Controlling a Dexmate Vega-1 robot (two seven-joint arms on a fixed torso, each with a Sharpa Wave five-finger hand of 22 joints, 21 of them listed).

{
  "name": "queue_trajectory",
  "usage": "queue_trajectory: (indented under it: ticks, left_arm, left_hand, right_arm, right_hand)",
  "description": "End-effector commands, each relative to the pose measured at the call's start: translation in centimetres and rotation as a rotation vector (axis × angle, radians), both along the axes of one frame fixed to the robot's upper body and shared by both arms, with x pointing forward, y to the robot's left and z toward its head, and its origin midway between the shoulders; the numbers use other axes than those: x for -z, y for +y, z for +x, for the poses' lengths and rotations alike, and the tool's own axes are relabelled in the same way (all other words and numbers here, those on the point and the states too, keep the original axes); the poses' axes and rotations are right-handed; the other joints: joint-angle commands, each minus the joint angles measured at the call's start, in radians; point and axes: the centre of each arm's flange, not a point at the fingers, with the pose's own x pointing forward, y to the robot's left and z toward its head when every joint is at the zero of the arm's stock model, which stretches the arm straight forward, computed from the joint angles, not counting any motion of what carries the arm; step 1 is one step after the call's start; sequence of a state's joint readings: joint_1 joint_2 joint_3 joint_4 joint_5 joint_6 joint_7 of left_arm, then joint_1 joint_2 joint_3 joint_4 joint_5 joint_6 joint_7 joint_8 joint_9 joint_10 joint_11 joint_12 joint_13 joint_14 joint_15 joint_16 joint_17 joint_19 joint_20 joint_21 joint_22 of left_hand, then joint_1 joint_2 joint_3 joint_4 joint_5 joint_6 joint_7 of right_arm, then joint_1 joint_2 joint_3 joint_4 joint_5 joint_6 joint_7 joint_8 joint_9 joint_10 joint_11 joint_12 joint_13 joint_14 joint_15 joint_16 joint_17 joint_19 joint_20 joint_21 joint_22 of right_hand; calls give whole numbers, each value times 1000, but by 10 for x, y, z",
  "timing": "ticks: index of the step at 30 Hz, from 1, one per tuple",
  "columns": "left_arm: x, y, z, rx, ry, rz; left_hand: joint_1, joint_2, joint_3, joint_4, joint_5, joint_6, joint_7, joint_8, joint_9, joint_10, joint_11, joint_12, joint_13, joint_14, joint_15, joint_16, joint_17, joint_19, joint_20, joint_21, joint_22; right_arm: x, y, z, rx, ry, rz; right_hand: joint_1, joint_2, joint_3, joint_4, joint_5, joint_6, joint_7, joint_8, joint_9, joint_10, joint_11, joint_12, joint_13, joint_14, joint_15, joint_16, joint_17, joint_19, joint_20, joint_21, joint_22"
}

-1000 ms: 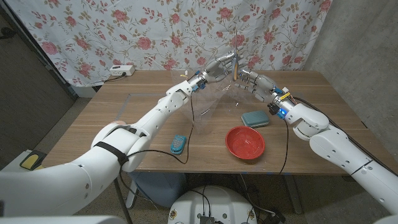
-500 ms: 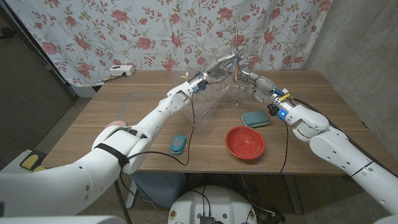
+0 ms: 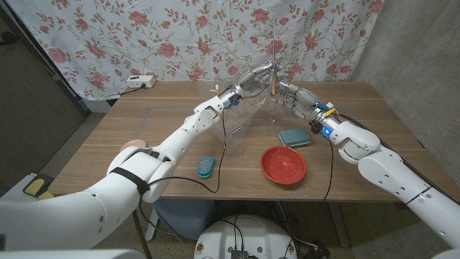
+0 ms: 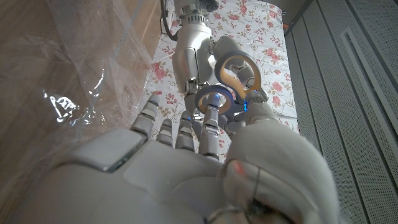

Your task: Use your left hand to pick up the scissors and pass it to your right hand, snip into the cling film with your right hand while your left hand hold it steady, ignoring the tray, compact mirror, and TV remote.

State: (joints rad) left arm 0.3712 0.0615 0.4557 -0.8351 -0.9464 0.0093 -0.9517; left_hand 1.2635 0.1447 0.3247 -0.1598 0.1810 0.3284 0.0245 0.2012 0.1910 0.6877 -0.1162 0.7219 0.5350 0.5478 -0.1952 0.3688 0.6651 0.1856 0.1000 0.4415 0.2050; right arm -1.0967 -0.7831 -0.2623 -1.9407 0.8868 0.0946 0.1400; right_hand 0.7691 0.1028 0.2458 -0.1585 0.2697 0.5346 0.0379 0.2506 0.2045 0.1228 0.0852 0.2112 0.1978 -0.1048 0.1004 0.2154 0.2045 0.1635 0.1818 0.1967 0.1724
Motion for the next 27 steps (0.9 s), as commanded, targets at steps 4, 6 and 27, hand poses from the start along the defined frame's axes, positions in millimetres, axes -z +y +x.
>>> queue_trajectory:
  ticks: [4, 6, 27]
  left_arm:
    - [2, -2, -2, -2, 2, 1]
    - [2, -1, -3, -3, 3, -1]
    - [4, -2, -10, -10, 1, 0]
  left_hand:
    - [5, 6, -1, 3, 3, 0, -2, 1, 1, 99, -99, 3, 2, -21, -28, -6, 4, -6, -2, 4, 0]
    - [5, 6, -1, 3, 3, 0, -2, 1, 1, 99, -99, 3, 2, -22, -28, -7, 4, -6, -1, 4, 0]
    - [9, 5, -3, 1, 2, 3, -7, 1, 1, 101, -99, 0, 0, -20, -30, -3, 11, -5, -5, 7, 0]
  right_arm:
    - [-1, 1, -1, 10, -3, -15]
    - [-1, 1, -2, 12, -3, -18]
    - [-2, 2, -6, 13, 0, -16]
  right_hand:
    - [20, -7, 2, -8, -8, 4, 3, -8, 2, 3, 4, 3, 2, 0, 1, 4, 1, 6, 1, 2, 0]
    - [22, -12, 1, -9, -11, 4, 9, -10, 2, 4, 9, 3, 2, 2, 9, 4, 1, 9, 8, 2, 0]
    - [82, -17, 21, -10, -36, 25, 0, -20, 3, 18, -16, 2, 3, 12, -17, 4, 0, 28, -20, 0, -1]
